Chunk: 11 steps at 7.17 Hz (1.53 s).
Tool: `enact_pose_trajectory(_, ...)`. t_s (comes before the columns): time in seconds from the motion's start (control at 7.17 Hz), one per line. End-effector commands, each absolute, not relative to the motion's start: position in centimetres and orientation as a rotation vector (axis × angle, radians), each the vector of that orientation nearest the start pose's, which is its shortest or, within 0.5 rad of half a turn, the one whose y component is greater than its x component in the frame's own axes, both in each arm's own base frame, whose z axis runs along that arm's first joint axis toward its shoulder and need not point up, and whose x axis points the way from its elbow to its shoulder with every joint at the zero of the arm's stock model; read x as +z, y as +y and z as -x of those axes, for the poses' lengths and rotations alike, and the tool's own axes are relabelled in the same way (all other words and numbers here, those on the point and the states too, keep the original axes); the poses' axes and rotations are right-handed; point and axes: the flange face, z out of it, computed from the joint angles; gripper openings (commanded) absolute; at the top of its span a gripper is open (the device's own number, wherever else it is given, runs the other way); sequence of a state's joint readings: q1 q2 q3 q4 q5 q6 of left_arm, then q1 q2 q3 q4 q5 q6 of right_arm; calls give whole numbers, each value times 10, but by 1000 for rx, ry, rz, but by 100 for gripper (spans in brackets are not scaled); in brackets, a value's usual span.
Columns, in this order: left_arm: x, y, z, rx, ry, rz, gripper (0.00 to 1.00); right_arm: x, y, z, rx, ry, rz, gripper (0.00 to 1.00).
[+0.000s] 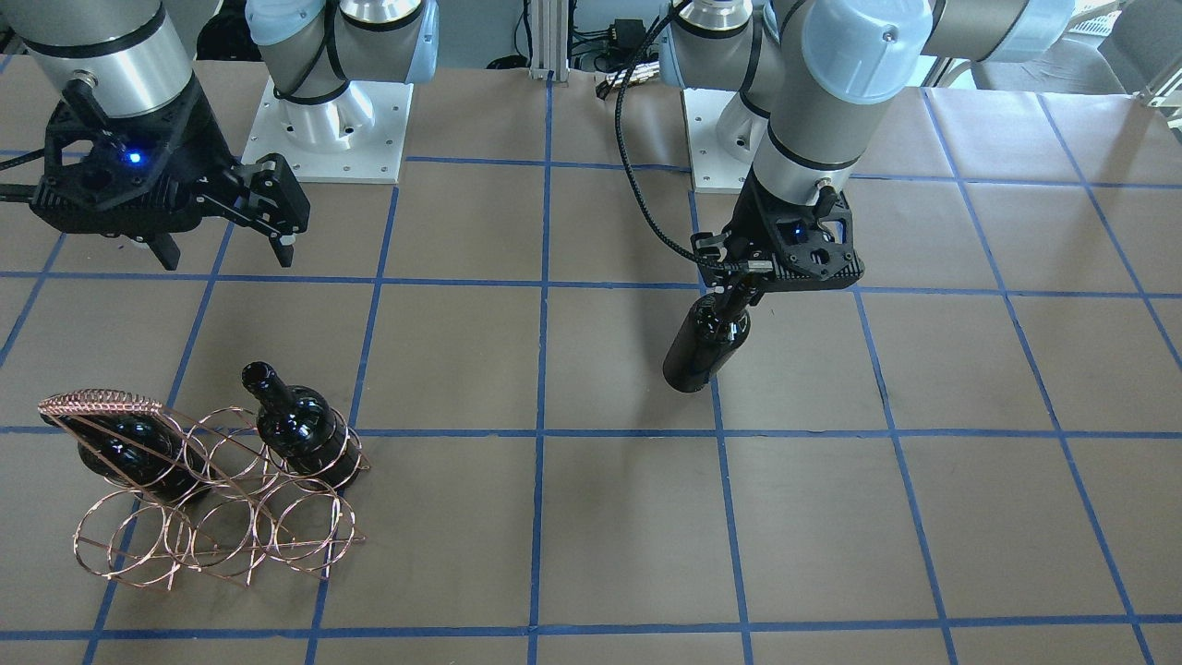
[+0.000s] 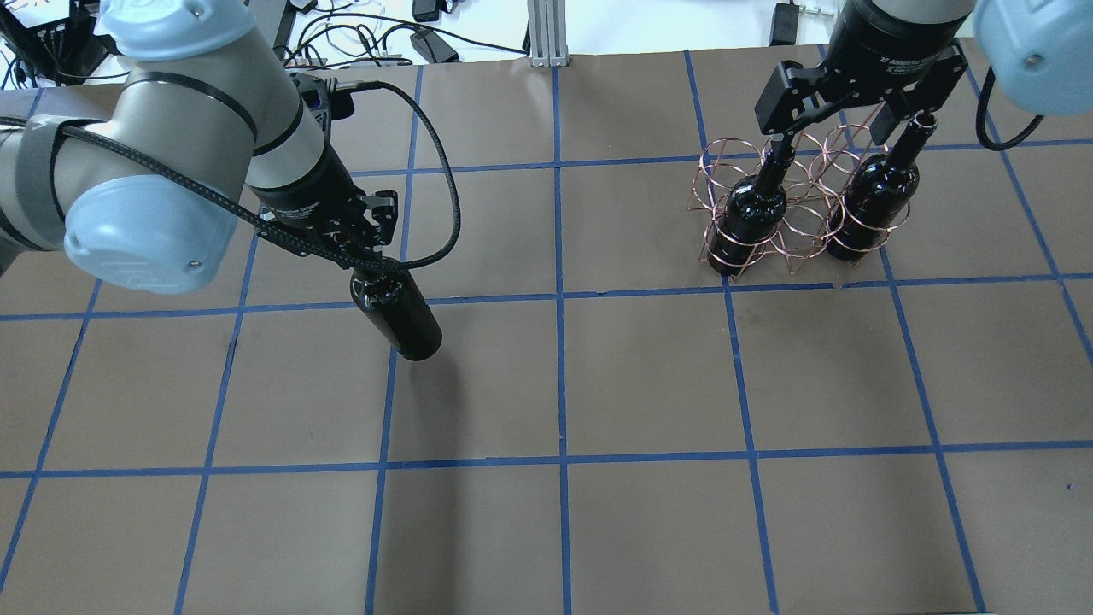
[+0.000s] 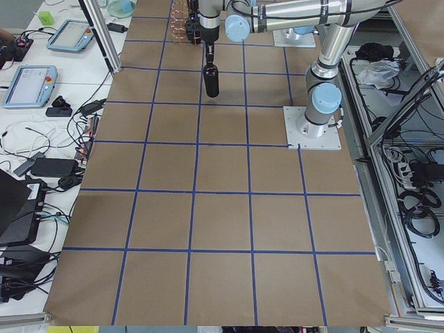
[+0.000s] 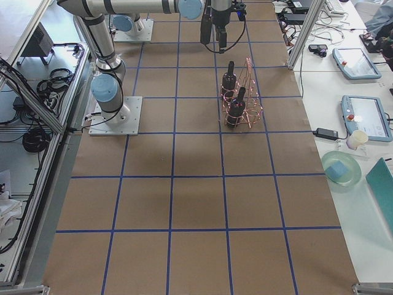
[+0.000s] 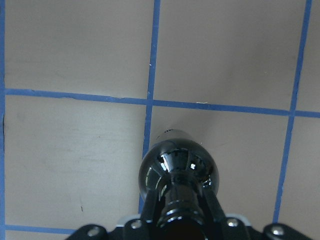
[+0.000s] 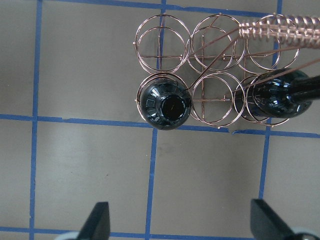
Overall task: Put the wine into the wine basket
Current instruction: 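Set the bottle upright on the table and open the left gripper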
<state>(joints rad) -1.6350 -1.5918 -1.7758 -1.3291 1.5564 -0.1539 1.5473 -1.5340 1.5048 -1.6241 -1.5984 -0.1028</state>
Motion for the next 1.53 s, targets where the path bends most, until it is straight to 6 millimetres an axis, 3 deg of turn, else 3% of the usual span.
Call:
enact_pose_trajectory(0.0, 389, -479, 169, 17, 3152, 126, 0, 508, -518, -119, -128, 3169, 125, 100)
enact_pose_trajectory(0.14, 382, -483, 169, 36, 3152, 119, 0, 508, -518, -119, -128, 3169, 125, 100)
enact_pose_trajectory(0.56, 391, -478, 169, 9, 3150, 102, 0, 508, -518, -119, -126, 3169, 125, 100)
enact_pose_trajectory(1.4, 382, -479, 168, 38, 3136, 89, 0, 508, -518, -119, -128, 3169, 125, 100)
